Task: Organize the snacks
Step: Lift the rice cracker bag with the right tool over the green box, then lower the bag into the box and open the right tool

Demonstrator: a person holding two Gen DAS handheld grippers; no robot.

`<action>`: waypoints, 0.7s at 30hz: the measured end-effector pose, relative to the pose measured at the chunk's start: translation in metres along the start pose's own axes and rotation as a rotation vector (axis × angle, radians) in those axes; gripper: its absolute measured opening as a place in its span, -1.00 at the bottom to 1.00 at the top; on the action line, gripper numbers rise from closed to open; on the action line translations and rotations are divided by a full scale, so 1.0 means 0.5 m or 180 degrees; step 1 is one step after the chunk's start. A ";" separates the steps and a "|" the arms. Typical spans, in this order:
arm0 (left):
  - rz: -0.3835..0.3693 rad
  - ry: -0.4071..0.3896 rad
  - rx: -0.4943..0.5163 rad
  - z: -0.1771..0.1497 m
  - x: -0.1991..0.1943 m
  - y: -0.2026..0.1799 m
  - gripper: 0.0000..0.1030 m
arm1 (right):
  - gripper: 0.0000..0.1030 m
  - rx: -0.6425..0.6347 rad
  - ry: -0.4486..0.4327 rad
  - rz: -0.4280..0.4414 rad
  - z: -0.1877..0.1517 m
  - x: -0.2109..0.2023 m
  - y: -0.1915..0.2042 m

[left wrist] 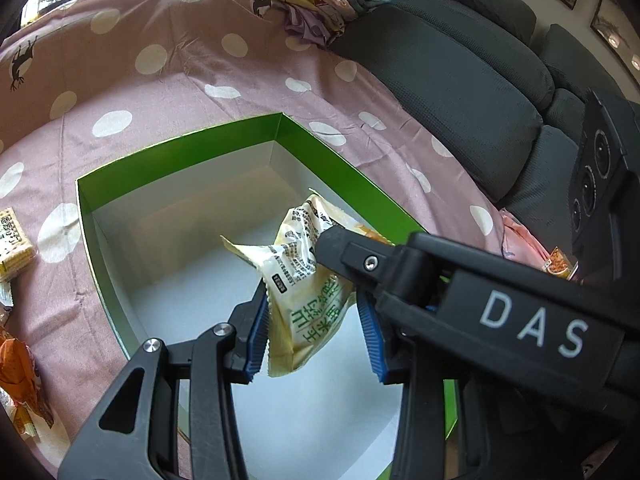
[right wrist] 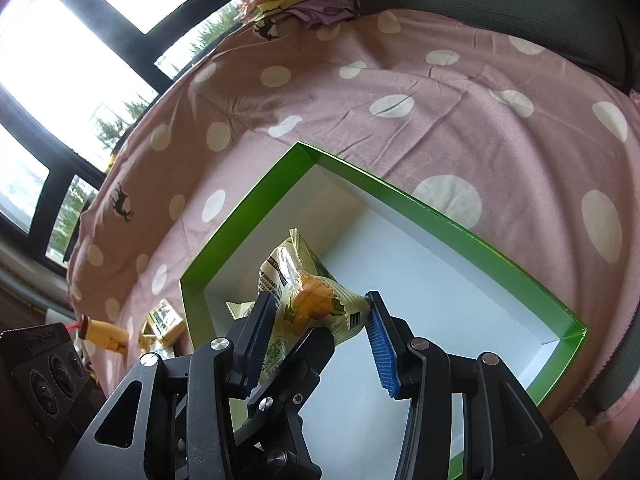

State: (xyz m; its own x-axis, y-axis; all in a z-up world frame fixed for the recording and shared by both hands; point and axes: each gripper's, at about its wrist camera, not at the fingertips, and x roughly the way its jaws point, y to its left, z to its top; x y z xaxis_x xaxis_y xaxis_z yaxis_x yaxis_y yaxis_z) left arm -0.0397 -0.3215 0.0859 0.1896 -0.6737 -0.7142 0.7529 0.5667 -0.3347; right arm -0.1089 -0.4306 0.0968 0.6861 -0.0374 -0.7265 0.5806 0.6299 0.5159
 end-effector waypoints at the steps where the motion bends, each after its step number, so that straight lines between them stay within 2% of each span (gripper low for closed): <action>1: -0.0022 0.0025 -0.0017 -0.001 0.002 0.003 -0.22 | -0.04 0.0008 0.0017 -0.0001 0.001 0.003 -0.001; 5: -0.0056 0.0131 -0.0131 -0.001 0.013 0.017 -0.22 | -0.05 0.0016 0.0055 0.0018 0.001 0.007 -0.004; 11: 0.0076 0.0172 -0.0026 -0.007 0.018 0.007 -0.22 | -0.05 -0.0018 0.0095 -0.0036 0.000 0.017 0.001; 16: 0.0050 0.0181 -0.0051 -0.010 0.015 0.015 -0.23 | -0.04 -0.0003 0.0167 -0.0047 -0.002 0.030 -0.004; 21: 0.0221 0.0238 0.0014 -0.017 0.019 0.017 -0.24 | -0.05 -0.0015 0.0212 -0.0043 -0.003 0.037 -0.005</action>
State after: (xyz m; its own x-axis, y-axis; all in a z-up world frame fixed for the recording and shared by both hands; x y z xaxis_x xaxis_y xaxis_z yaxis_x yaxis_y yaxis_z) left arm -0.0369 -0.3192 0.0712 0.1940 -0.5954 -0.7796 0.7424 0.6086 -0.2801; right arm -0.0983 -0.4315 0.0814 0.6475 0.0059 -0.7620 0.5873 0.6334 0.5039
